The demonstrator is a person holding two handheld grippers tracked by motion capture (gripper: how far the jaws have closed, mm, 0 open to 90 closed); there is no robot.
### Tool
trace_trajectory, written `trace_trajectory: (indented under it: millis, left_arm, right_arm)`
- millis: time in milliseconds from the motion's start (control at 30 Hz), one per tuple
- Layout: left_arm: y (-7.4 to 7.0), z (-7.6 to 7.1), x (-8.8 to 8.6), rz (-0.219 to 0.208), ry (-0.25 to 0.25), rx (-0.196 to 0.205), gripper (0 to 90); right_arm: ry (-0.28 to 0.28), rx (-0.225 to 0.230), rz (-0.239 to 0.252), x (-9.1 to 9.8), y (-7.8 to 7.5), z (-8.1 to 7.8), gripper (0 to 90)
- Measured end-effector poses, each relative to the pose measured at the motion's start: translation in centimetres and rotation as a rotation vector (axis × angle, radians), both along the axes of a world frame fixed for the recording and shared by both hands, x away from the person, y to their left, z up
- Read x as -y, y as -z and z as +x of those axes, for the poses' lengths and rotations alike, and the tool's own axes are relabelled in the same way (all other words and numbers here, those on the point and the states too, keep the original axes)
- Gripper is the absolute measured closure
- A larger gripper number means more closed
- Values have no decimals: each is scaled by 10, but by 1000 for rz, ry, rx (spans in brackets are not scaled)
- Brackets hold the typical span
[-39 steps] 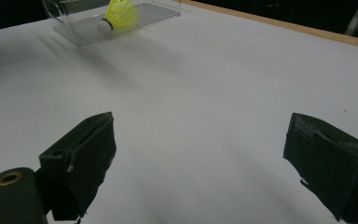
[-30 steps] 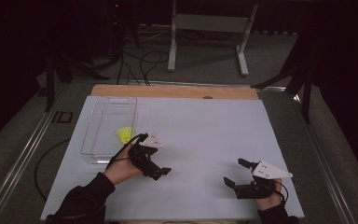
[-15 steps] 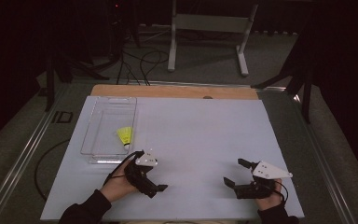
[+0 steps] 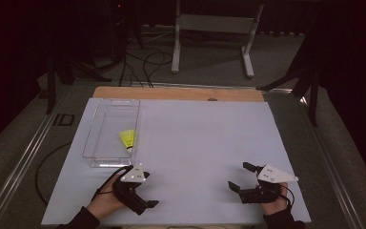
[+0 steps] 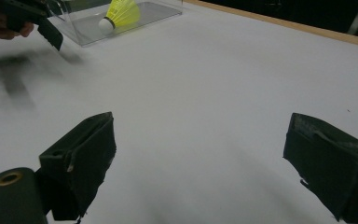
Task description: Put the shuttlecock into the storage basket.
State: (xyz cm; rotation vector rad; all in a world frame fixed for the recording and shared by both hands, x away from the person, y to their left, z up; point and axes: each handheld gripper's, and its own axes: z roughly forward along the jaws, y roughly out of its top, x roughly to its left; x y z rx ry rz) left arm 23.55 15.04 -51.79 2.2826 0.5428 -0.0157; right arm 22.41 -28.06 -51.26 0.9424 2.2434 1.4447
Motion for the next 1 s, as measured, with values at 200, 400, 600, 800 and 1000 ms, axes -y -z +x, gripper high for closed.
trace_trajectory:
  millis: [200, 400, 600, 800, 1000]
  left_arm:
    - [7, -5, -17, -14, -36, -6, 0]
    - [10, -9, -32, -16, -98, 4, 0]
    - [15, -14, -46, -22, -179, 20, 0]
    - [17, -16, -54, -46, -246, 37, 0]
    - [18, -15, -56, -67, -253, 43, 0]
  right_arm:
    - [-2, 3, -1, 0, 0, 0, 91]
    - [-1, 7, -1, 0, 0, 0, 91]
    - [-2, 8, -2, 0, -1, 0, 91]
    - [-1, 7, -4, 0, 0, 0, 91]
    - [-2, 2, -5, 1, 0, 0, 91]
